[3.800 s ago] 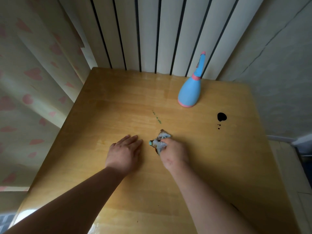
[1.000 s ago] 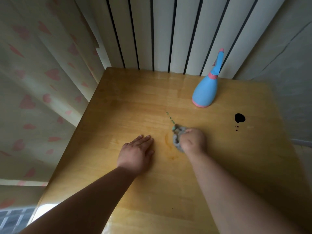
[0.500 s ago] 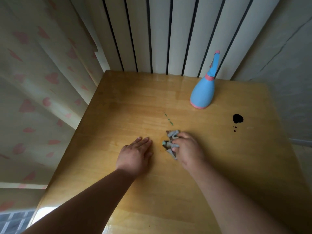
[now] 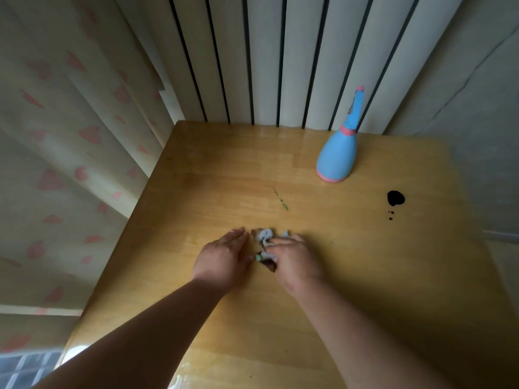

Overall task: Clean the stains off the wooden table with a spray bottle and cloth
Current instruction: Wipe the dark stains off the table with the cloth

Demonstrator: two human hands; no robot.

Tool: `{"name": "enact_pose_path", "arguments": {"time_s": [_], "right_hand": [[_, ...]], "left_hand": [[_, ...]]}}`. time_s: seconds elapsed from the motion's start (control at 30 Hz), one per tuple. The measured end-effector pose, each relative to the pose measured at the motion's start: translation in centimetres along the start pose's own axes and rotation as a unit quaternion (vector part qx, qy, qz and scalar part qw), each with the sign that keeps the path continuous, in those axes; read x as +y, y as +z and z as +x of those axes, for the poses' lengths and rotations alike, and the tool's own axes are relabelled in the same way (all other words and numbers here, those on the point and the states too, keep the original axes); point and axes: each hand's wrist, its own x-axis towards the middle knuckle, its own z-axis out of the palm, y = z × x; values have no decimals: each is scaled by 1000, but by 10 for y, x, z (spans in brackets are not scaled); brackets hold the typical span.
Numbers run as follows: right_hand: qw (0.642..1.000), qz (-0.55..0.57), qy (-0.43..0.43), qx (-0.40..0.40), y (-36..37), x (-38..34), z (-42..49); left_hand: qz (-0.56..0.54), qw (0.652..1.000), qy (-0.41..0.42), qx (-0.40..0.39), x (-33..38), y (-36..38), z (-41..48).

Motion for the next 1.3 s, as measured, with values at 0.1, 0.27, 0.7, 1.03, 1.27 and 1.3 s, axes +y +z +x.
{"name": "enact_pose_path", "arguments": {"time_s": [0.1,0.27,0.7,1.03,1.27,1.3], "right_hand": [[996,-45,72,22,-10,13,8],[986,-56,146,51,-20,9,44],[994,-59,78,50,-25,33,0],[998,10,-31,53,7,15,-16],[988,-32,95,115,-19,47,-14],[986,-23,121,116,-18,40,-12]], "left_hand": [[8,1000,2,-11,3,-4,1],[6,1000,3,-14,2,-3,3],[-4,999,-12,-39,1,-4,3],[12,999,-13,-31,0,-1,2],[8,999,-23,-31,3,-1,0],[7,999,-27,-28,4,-1,0]]}}
